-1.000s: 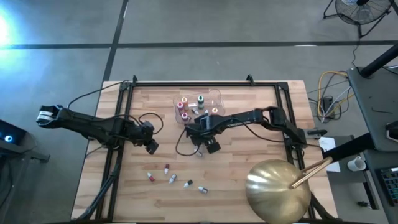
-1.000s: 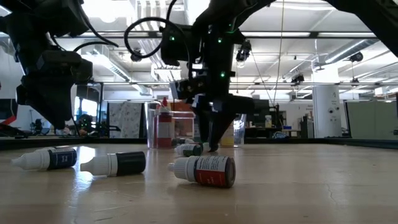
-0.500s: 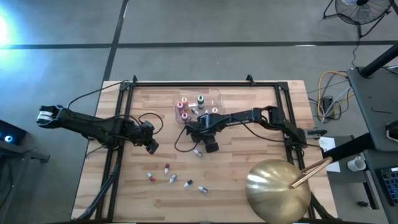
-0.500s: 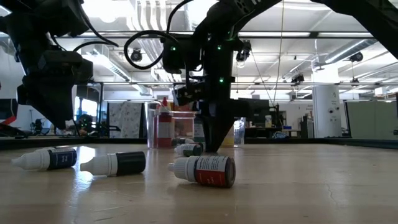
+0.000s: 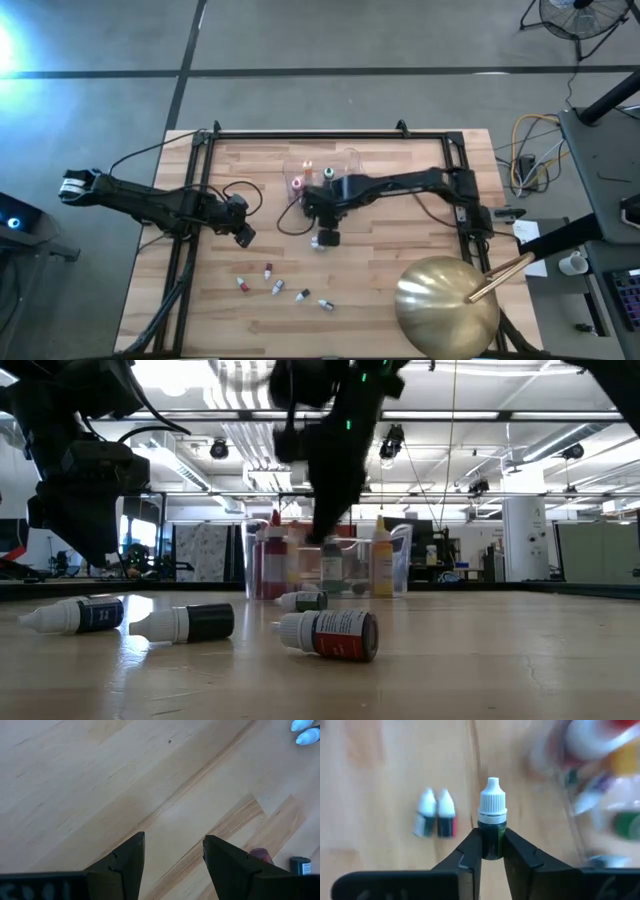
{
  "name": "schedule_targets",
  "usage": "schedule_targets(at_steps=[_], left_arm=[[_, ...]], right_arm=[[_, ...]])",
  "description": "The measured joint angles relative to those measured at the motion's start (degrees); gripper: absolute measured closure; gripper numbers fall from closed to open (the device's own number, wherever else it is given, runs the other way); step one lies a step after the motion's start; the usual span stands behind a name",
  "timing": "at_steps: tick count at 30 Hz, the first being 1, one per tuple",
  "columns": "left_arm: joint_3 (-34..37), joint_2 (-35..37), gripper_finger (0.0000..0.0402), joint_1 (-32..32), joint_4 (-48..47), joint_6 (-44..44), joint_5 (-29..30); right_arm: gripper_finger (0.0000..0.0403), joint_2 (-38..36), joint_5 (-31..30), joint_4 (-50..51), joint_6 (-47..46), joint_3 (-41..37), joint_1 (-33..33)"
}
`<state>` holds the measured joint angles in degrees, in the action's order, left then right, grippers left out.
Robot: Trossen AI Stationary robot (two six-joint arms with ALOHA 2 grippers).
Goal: Pick & Place food coloring
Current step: Put the top small green food coloring bottle in the bin, then remove the top large yellow food coloring bottle from the transparent bin
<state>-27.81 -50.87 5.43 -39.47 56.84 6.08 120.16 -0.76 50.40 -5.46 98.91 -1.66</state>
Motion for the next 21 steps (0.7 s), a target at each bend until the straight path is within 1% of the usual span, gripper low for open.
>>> schedule_targets(at_steps=[1, 2, 6, 8, 10, 11, 13, 15, 16, 18, 21], left_arm=[[0.0, -0.01, 0.0227, 0.0, 0.03, 0.0, -0.01], [0.0, 0.0, 0.0227, 0.0, 0.05, 0.0, -0.01], [0.0, -0.01, 0.0227, 0.0, 0.29, 0.03, -0.01], [0.0, 0.0, 0.0227, 0.0, 0.53, 0.11, -0.01], [0.0, 0.0, 0.0227, 0.0, 1.04, 0.13, -0.01], [-0.01, 0.0, 0.0227, 0.0, 1.51, 0.13, -0.01], [-0.02, 0.0, 0.0227, 0.0, 2.02, 0.13, -0.01], [-0.02, 0.0, 0.0227, 0.0, 2.07, 0.13, -0.01], [-0.02, 0.0, 0.0227, 0.0, 2.08, 0.13, -0.01], [-0.02, 0.0, 0.0227, 0.0, 2.11, 0.17, -0.01], [-0.02, 0.0, 0.0227, 0.0, 2.14, 0.49, -0.14]], right_arm=[[0.0347, -1.53, -0.49, -0.68, -0.26, 0.07, -0.21], [0.0343, -2.75, -2.22, -1.02, -0.67, 0.07, -0.36], [0.0341, -7.98, -15.69, -1.74, -3.38, -0.03, -0.82], [0.0345, -10.53, -19.3, -1.82, -6.52, 0.09, -1.79], [0.0347, -11.64, -19.13, -2.06, -11.94, 0.09, -3.45], [0.0346, -11.62, -17.86, -2.06, -14.18, 0.07, -4.41], [0.0336, -11.26, -13.11, -1.72, -16.67, -0.14, -6.1], [0.0316, -11.08, -10.24, -1.88, -19.04, -0.15, -7.02], [0.0303, -11.28, -9.85, -1.81, -20.55, -0.1, -7.11], [0.0274, -11.68, -9.7, -1.29, -22.25, 0.14, -6.97], [0.0231, -11.95, -10.71, -1.19, -20.82, 0.59, -7.04]])
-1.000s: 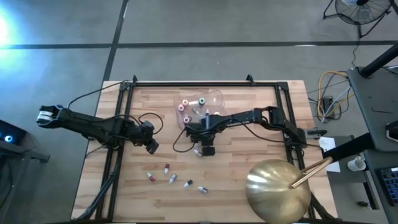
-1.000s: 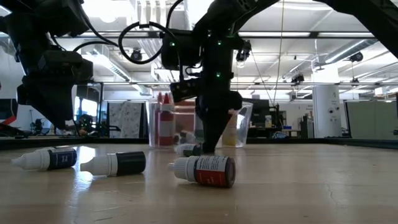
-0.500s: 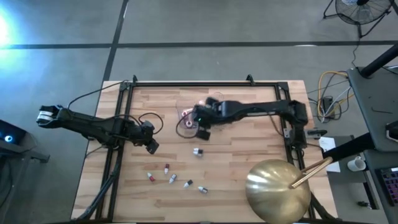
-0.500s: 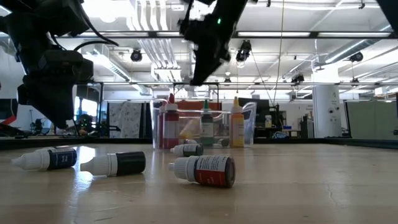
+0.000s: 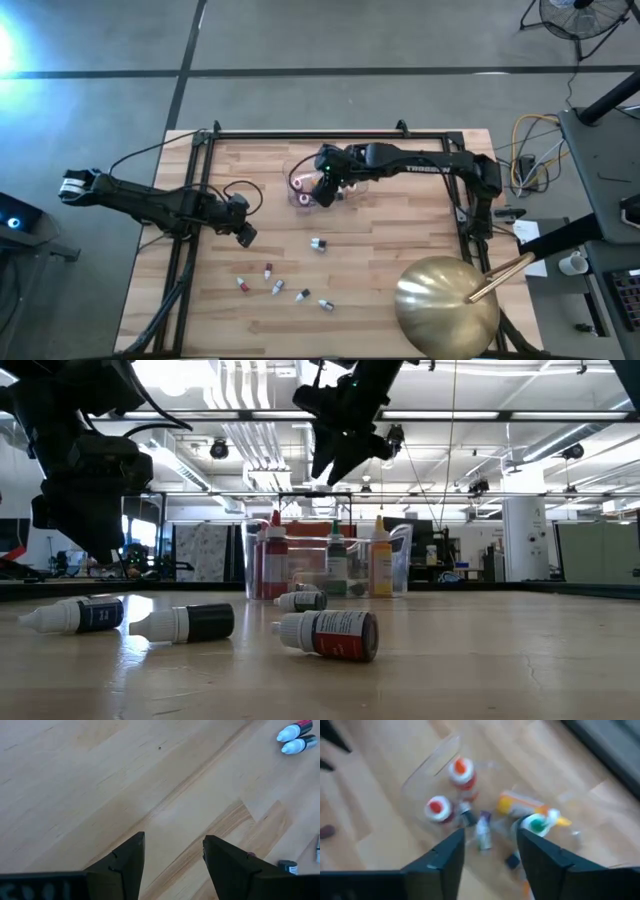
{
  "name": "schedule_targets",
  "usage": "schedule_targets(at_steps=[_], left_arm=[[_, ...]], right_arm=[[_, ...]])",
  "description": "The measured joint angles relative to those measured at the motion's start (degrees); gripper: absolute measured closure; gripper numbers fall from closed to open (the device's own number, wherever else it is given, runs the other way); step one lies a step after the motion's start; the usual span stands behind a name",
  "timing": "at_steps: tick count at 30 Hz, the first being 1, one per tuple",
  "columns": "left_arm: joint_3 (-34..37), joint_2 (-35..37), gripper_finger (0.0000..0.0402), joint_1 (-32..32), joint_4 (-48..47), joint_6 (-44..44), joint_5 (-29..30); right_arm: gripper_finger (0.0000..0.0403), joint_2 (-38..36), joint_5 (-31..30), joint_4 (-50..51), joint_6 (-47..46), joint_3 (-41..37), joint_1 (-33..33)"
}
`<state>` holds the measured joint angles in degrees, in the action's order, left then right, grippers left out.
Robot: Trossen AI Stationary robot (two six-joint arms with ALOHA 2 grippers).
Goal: Pick & Place food coloring
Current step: Remove the top large yellow food coloring bottle from the transparent bin
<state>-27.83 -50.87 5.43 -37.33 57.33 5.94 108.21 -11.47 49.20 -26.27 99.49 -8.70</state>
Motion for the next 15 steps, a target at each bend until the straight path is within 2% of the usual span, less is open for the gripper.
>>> schedule_targets(at_steps=[5, 8, 9, 13, 15], left_arm=[[0.0, 0.0, 0.0227, 0.0, 0.07, 0.89, -0.6], [0.0, 0.0, 0.0227, 0.0, 0.07, 1.58, -0.96], [0.0, 0.0, 0.0227, 0.0, 0.07, 1.66, -1.08], [0.0, 0.0, 0.0227, 0.0, 0.05, 3.0, -1.63], [-0.22, 0.04, 0.0227, 0.0, -0.1, 5.18, -1.8]], right_arm=[[0.0182, -0.59, -3.53, 1.57, 5.19, 2.56, -0.27], [0.0169, -0.46, -10.72, 5.81, 5.14, 4.17, -0.42], [0.0167, -0.46, -11.49, 6.76, 6.09, 4.54, -0.91], [0.0173, -0.15, -5.33, 10.07, 11.22, 5.3, -4.97], [0.0181, 0.42, -1.29, 10.96, 10.58, 5.24, -7.63]])
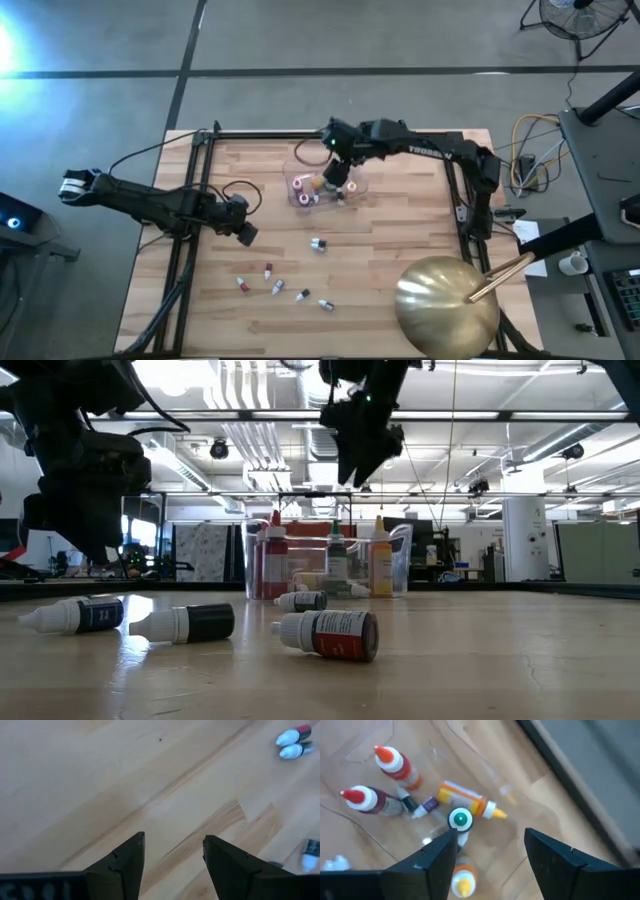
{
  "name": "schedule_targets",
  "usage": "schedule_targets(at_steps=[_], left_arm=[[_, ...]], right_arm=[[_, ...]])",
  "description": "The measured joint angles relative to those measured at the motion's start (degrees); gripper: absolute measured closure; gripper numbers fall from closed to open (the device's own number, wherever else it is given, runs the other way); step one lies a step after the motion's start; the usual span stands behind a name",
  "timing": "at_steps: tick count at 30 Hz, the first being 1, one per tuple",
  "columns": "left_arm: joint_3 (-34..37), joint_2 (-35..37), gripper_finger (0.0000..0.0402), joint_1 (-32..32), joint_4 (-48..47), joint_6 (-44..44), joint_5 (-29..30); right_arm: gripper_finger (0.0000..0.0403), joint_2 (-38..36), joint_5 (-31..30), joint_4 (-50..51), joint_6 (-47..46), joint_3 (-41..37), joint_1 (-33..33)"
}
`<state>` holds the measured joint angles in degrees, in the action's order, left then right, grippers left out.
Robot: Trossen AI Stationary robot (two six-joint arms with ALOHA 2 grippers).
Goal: Pick & Place food coloring
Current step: Remove the top large yellow food coloring bottle from the transparent bin
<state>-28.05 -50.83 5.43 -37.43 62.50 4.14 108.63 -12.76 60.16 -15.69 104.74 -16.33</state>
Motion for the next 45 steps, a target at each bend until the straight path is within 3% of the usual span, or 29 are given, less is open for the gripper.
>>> schedule_targets(at_steps=[3, 8, 13, 21, 31, 45], left_arm=[[-2.08, 0.18, 0.0227, -0.1, 0.07, 0.96, 0.35], [-8.2, 0.24, 0.0227, -2.18, 0.31, -4.29, 7.05], [-13.21, 0.18, 0.0227, -8.6, 0.23, -9.31, 12.49], [-16.41, 0.02, 0.0227, -22.49, 0.07, -16.59, 11.93], [-12.77, -2.57, 0.0227, -32.46, 0.24, -26.06, 3.8], [-11.97, -9.05, 0.0227, -36.12, 1.92, -38.81, 1.89]], right_arm=[[0.0193, 0.11, 6.21, 0.07, -4.2, -0.03, -3.98], [0.0199, -0.1, 6.81, 0.18, -7.06, -0.02, -8.07], [0.0202, 0.36, 12.16, 0.08, -6.77, -0.08, -9.57], [0.0209, 4.56, 15.72, 1.27, -9.75, -0.12, -9.39], [0.0209, 9.68, 17.16, -4.48, -24.11, -0.16, -9.36], [0.0209, 14.33, 19.37, -7.26, -34.9, -0.16, -9.39]])
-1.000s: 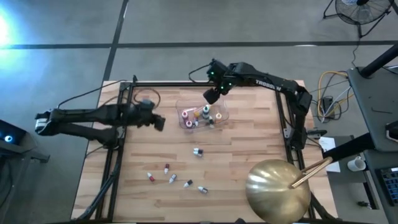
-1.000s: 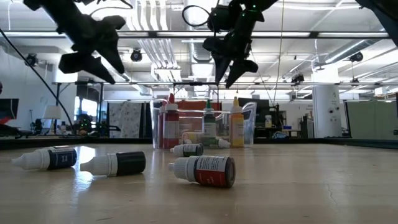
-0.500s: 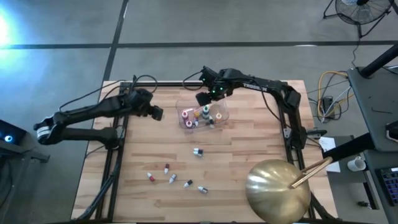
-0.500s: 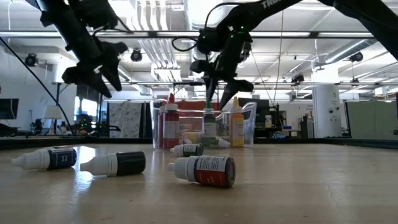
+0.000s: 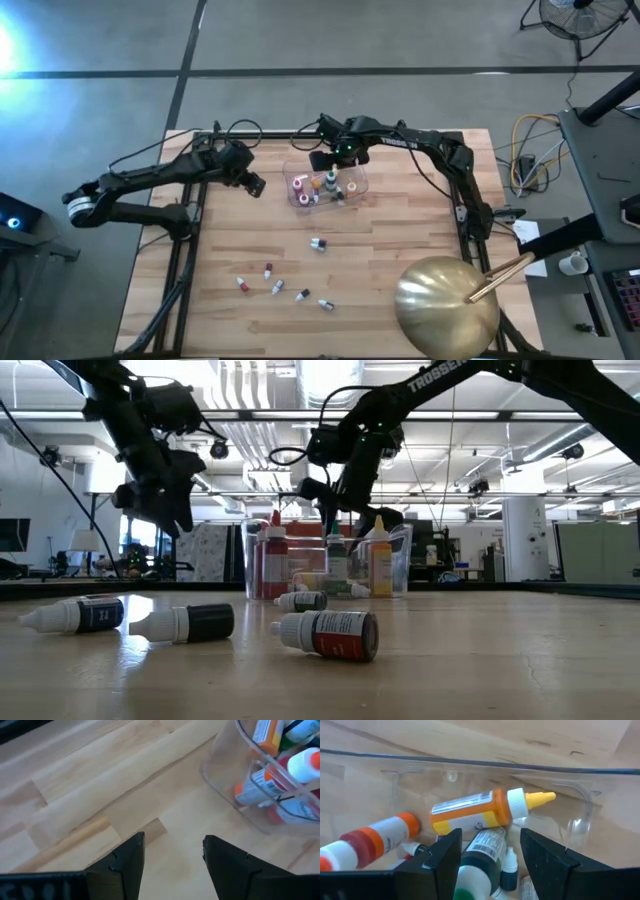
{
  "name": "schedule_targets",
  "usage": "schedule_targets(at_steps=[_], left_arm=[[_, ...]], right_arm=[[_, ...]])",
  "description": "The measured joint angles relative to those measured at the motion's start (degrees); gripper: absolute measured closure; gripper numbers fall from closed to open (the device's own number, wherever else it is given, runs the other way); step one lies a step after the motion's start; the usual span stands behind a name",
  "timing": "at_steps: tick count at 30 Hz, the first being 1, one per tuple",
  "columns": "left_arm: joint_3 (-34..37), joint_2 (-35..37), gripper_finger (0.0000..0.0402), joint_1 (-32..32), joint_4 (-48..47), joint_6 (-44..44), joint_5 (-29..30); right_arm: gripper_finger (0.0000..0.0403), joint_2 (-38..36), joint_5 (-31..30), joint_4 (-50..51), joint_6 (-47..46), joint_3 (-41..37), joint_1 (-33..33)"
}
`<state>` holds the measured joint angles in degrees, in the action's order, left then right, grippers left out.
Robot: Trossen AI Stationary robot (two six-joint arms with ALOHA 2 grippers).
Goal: Pick & Place food coloring
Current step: Remove the top large yellow food coloring bottle from the transparent bin
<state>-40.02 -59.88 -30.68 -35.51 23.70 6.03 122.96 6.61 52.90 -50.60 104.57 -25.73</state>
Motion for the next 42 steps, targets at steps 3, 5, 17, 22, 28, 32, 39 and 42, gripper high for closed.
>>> schedule_targets(at_steps=[3, 5, 17, 22, 28, 32, 39, 42], left_arm=[[0.0, -1.85, 0.0227, -0.4, 1.91, -2.78, -0.02], [-0.1, -3.21, 0.0227, -0.71, 2.37, -4.35, 0.01], [-0.93, -8.59, 0.0227, -1.74, 4.04, -11.55, -0.01], [-2.0, -8.88, 0.0227, -1.89, 4.16, -13.39, -0.02], [-2.39, -8.66, 0.0227, -2.15, 4.45, -15.34, -0.07], [-2.04, -8.68, 0.0227, -2.67, 5.06, -16.63, -0.2], [-2.02, -8.68, 0.0227, -3.72, 5.08, -16.87, -0.38], [-2.02, -8.68, 0.0227, -4.05, 4.44, -16.89, -0.37]], right_arm=[[0.0209, 0.7, 0.48, 0.0, -1.45, 0.0, -0.01], [0.0209, 1.01, 1.24, -0.02, -2.45, 0.0, -0.05], [0.0223, 2.06, 2.34, -3.23, -7.47, 0.04, -0.03], [0.0227, 2.75, -0.19, -3.73, -7.7, 0.17, -0.05], [0.0227, 2.78, 6.54, -7.32, -2.91, 0.25, -0.26], [0.0227, 3.03, 6.96, -7.64, 1.0, 2.29, 0.51], [0.0227, 3.1, 5.14, -7.51, 6.15, 8.68, 0.39], [0.0227, 3.06, 0.3, -6.71, 9.04, 11.46, 0.32]])
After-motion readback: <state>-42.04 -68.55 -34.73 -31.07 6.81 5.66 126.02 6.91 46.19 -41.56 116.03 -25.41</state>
